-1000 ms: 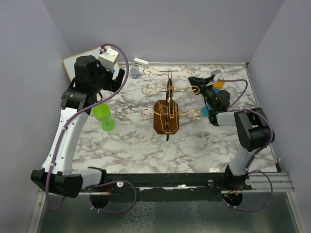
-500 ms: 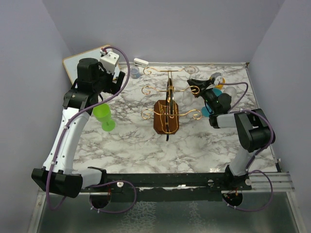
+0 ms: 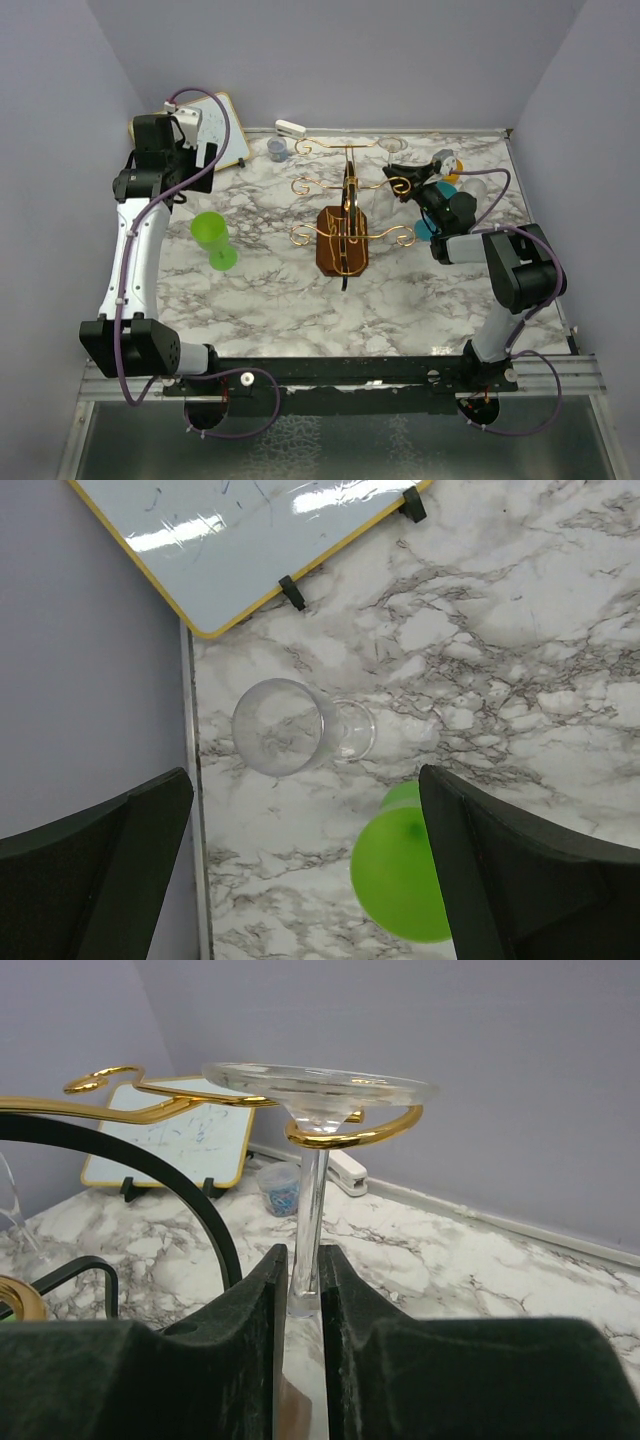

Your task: Place the wine glass upside down on the wine glass rack

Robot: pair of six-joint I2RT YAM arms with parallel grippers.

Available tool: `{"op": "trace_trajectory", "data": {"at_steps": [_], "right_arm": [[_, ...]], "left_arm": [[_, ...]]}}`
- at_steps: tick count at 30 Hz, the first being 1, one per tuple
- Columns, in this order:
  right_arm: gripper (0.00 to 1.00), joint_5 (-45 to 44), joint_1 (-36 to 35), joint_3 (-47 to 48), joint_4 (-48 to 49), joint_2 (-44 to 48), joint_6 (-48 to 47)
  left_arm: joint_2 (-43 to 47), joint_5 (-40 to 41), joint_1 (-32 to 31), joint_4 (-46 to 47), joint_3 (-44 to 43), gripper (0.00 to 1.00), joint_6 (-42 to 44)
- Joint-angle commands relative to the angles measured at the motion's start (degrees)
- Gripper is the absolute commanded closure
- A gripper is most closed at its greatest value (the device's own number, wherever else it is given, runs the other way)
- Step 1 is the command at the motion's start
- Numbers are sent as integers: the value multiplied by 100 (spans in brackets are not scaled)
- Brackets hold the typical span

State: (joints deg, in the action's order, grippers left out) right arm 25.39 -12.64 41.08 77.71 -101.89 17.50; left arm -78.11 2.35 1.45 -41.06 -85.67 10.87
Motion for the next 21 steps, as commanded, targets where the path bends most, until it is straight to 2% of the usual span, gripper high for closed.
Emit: {"op": "trace_trajectory", "data": {"at_steps": [1, 6, 9, 10, 21], "right_arm": [[79, 190, -18, 60, 318, 90, -33], [70, 54, -19, -40, 324, 142, -136], [54, -32, -19, -111, 321, 195, -231], [52, -60, -19, -130, 321, 211, -267], [48, -374, -19, -229, 118, 385, -481]], "left_arm": [[41, -516, 161, -315, -398, 1, -74], [-113, -635, 432, -559, -628, 1, 24], [-268, -978, 688, -764, -777, 1, 8], [-289, -1075, 772, -811, -798, 1, 6], [-375, -1318, 985, -909, -786, 1, 127]]}}
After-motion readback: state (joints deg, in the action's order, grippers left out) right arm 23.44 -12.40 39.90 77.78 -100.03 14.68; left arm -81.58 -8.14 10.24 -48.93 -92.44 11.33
